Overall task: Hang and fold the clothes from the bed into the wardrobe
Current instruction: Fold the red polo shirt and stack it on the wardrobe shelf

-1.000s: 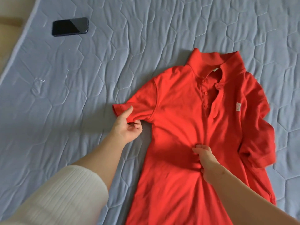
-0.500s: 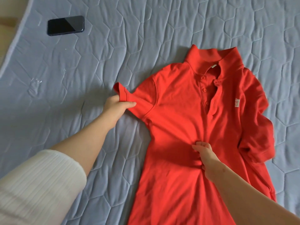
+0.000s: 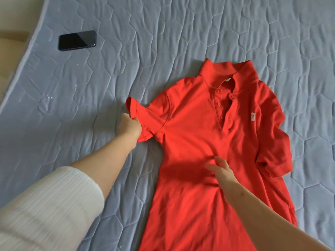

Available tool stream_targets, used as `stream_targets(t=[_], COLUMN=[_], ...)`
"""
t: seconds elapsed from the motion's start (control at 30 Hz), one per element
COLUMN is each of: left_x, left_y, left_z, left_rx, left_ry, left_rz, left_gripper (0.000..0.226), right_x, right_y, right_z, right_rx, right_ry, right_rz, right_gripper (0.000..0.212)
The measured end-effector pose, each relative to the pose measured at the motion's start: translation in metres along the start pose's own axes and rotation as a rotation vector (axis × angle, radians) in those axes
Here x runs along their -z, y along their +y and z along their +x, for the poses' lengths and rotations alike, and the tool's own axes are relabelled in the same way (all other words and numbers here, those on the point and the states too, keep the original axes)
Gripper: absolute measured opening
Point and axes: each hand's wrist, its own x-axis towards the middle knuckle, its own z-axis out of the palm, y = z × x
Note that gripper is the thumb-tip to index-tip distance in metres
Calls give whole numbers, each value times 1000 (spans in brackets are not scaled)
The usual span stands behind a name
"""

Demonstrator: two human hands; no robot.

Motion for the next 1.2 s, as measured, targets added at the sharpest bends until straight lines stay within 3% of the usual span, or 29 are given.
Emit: stream_targets(t=[0.1,0.17,0.27,0.37,0.53,0.63,0.7,0.77,0.87,0.97,1.1,1.2], left_x=[-1,-12,-39,-67,-115,-127,-133,-146,-166,-174,-174,-174], left_y=[20,32,49,58,53,36,28,22,21,22,23,32], left_z=[-24,-44,-67,-76,-88,-110,-126,-141,-153,-151,-148,-151], left_rx=[-387,-612,-722,-664,-261,-428,-668,-804,-680,-554,-544,-511], left_ry=[139,117,15,-70,-481,-373,-256,-365,-650,-736,-758,-736], left_rz=[216,377,662,797,716,953,1032,1017,1069,1110,1120,1045], left_gripper=[28,35,48,55,74,74,70,68,71,75,73,70], right_x=[10,24,52,79,116,130,138,146,162,183,217,232], right_y=[-1,-3,-6,-7,-4,-4,-8,-13,-19,-29,-39,-46], right_z=[-6,-8,-8,-9,-3,5,15,22,25,29,29,25], right_rx=[113,196,292,376,499,361,98,-85,-151,2,191,275], right_ry=[81,173,271,339,548,706,615,419,215,286,386,412], right_rz=[-6,-103,-174,-240,-214,-11,204,415,527,684,810,823], right_gripper=[55,53,51,51,49,46,52,51,18,17,20,43])
